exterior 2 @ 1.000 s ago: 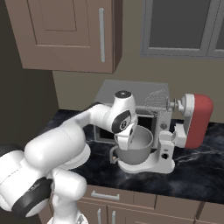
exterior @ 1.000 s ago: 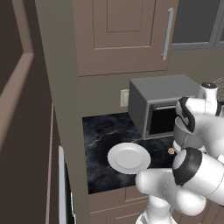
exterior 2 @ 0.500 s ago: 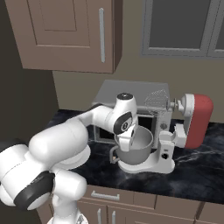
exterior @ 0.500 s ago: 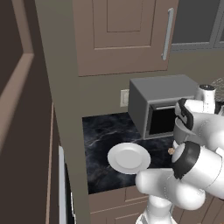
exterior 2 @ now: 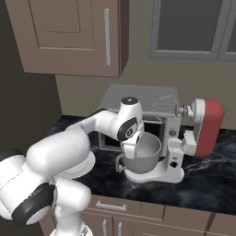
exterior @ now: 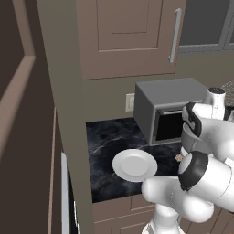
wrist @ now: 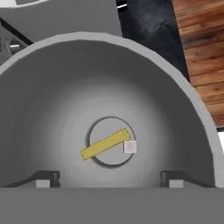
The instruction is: Add butter and sugar cubes to the stand mixer bowl and then turn on the stand mixer to begin making frosting.
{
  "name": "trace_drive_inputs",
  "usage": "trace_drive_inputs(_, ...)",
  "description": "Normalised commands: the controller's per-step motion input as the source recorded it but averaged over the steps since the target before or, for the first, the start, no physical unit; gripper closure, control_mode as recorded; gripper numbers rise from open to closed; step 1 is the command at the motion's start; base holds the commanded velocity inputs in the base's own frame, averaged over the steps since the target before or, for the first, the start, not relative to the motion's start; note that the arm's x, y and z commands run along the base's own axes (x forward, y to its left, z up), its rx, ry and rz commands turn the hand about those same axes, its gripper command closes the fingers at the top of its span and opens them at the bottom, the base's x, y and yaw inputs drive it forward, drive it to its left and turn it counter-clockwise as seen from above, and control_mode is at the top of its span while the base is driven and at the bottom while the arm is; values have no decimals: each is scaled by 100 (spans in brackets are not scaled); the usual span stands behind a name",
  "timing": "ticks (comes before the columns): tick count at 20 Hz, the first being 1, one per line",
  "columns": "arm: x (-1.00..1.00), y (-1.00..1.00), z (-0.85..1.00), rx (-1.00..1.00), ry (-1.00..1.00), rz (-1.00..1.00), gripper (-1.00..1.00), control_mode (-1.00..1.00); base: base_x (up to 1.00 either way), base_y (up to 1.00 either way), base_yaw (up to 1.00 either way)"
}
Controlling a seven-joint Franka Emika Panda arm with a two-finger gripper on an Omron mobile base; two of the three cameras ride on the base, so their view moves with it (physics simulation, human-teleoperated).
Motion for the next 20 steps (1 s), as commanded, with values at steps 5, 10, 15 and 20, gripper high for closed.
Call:
trace_drive_inputs(5, -24, 34, 57, -3, -12, 0, -100, -100, 0, 0, 0)
trace_drive_inputs(10, -33, 32, 45, -4, -10, 0, -100, -100, 0, 0, 0)
trace_drive_inputs(15, -23, 48, 7, -1, 0, -3, -100, -100, 0, 0, 0)
trace_drive_inputs(20, -6, 61, -5, -5, 11, -3, -100, -100, 0, 0, 0)
